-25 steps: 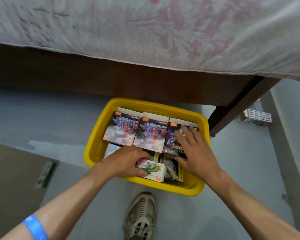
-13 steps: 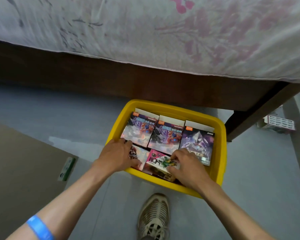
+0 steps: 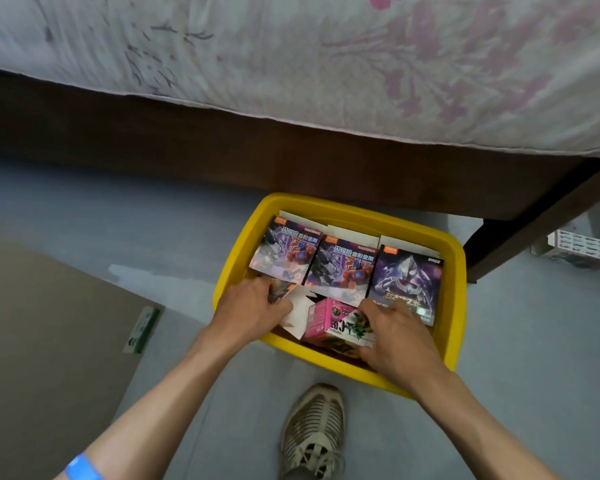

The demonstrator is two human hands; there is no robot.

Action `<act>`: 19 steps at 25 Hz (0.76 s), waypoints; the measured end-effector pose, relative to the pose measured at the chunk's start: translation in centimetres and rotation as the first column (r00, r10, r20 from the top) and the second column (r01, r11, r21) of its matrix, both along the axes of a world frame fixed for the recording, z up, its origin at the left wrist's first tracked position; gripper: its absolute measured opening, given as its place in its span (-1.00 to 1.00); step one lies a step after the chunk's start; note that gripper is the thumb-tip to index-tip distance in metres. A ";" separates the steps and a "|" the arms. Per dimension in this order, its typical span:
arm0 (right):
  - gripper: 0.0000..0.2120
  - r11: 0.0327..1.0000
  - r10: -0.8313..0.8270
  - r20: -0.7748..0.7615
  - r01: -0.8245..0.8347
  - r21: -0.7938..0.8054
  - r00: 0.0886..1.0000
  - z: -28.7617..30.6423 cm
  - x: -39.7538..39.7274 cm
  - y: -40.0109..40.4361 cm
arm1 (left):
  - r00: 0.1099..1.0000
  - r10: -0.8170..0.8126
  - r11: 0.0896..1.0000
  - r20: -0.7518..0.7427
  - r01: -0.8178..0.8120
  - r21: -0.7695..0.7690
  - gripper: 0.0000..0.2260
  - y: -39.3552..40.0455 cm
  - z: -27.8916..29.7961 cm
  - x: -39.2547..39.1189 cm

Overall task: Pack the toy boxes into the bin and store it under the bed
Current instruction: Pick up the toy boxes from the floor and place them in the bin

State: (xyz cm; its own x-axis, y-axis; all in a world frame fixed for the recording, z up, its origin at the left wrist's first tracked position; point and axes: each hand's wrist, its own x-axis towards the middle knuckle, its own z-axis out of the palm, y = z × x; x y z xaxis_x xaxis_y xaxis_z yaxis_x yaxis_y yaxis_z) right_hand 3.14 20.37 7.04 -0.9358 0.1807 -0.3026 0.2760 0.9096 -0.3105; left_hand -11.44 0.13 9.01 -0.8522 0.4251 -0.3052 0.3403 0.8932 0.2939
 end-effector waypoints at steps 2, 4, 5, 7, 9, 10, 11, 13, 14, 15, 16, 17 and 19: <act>-0.51 1.000 0.001 0.029 0.000 -0.017 1.000 0.6 -0.3 0.5 | 0.997 0.019 0.999 -0.071 -0.016 0.048 -0.77 -0.3 0.6 -0.1; -0.48 0.999 0.046 0.091 -0.046 -0.003 0.995 1.4 -0.9 1.0 | 0.986 0.166 0.971 0.030 -0.169 0.168 -0.73 -1.2 1.3 -1.0; -0.43 0.998 0.062 0.115 -0.060 -0.022 0.991 1.8 -1.1 1.2 | 0.959 0.255 0.932 0.122 -0.278 0.234 -0.74 -1.7 1.8 -1.6; -0.27 0.989 0.075 0.084 -0.063 -0.131 0.994 2.3 -1.7 1.4 | 0.856 0.384 0.813 0.346 -0.491 0.314 -0.80 -2.6 3.1 -2.7; -0.16 0.964 0.101 -0.060 -0.112 -0.241 0.993 2.8 -2.5 0.6 | 0.771 0.389 0.738 0.504 -0.589 0.330 -0.78 -2.9 4.5 -3.4; -0.13 0.942 0.102 -0.150 -0.144 -0.304 0.983 3.1 -3.0 -0.2 | 0.779 0.364 0.753 0.511 -0.569 0.331 -0.77 -2.9 5.1 -3.6; -0.09 0.908 0.084 -0.232 -0.171 -0.383 0.969 3.6 -3.5 -1.0 | 0.813 0.325 0.789 0.484 -0.515 0.335 -0.77 -2.7 5.7 -3.7; -0.06 0.831 0.011 -0.347 -0.201 -0.518 0.938 4.9 -4.3 -1.7 | 0.880 0.177 0.866 0.440 -0.351 0.355 -0.80 -1.2 6.9 -3.4; -0.11 0.822 -0.005 -0.377 -0.211 -0.528 0.926 5.6 -4.4 -1.2 | 0.890 0.069 0.887 0.452 -0.261 0.380 -0.82 0.2 7.1 -3.0; -0.24 0.831 -0.005 -0.401 -0.219 -0.511 0.916 6.1 -4.2 -0.3 | 0.883 -0.053 0.901 0.466 -0.159 0.404 -0.85 2.1 7.2 -2.4; -0.42 0.846 -0.009 -0.411 -0.212 -0.489 0.912 6.6 -3.7 1.0 | 0.862 -0.170 0.905 0.477 -0.055 0.422 -0.87 4.1 7.1 -1.5; -0.60 0.854 -0.024 -0.401 -0.190 -0.484 0.916 7.0 -3.0 2.6 | 0.831 -0.248 0.892 0.498 -0.004 0.451 -0.88 6.2 6.9 -0.4; -0.69 0.816 -0.140 -0.326 -0.077 -0.573 0.935 8.0 -0.8 6.0 | 0.774 -0.215 0.830 0.596 -0.177 0.529 -0.77 9.3 6.4 1.0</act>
State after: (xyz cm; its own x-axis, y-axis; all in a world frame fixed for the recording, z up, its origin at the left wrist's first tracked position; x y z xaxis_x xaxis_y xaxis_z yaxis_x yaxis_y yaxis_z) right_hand 2.29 26.41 15.02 -0.9937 0.1094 -0.0258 0.0803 0.5298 -0.8443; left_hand -10.43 9.40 15.38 -0.5485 0.6934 -0.4672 -0.0733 0.5167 0.8530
